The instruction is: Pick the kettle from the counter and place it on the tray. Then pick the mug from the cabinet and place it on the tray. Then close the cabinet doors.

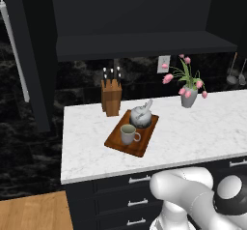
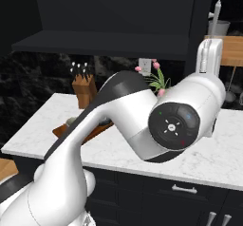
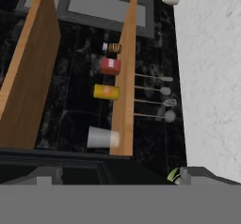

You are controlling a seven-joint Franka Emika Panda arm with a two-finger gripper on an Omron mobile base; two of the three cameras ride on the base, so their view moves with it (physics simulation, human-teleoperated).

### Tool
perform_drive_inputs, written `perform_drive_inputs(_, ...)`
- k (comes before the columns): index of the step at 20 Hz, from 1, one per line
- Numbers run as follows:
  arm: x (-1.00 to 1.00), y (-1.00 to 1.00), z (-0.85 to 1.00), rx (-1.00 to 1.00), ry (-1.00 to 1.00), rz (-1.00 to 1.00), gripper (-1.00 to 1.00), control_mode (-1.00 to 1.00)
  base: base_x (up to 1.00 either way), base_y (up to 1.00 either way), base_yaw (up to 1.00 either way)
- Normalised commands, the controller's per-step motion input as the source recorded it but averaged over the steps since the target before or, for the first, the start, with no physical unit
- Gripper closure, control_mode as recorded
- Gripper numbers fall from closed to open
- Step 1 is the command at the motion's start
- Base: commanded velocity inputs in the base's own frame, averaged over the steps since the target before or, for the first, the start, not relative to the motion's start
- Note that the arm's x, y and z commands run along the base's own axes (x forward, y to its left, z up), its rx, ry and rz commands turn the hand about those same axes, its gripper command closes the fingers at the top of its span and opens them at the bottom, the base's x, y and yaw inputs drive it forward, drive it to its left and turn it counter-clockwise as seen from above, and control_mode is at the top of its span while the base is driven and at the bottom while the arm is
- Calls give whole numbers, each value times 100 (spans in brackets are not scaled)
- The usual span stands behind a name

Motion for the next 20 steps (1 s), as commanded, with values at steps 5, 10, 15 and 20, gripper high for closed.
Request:
perform_drive_inputs(5,2,17,0,-1,0,13,-100,-100,0,0,0)
perform_drive_inputs(10,0,33,0,-3,0,12,-100,-100,0,0,0)
perform_drive_inputs(15,2,24,0,-2,0,10,-100,-100,0,0,0)
perform_drive_inputs(20,0,39,0,-1,0,11,-100,-100,0,0,0)
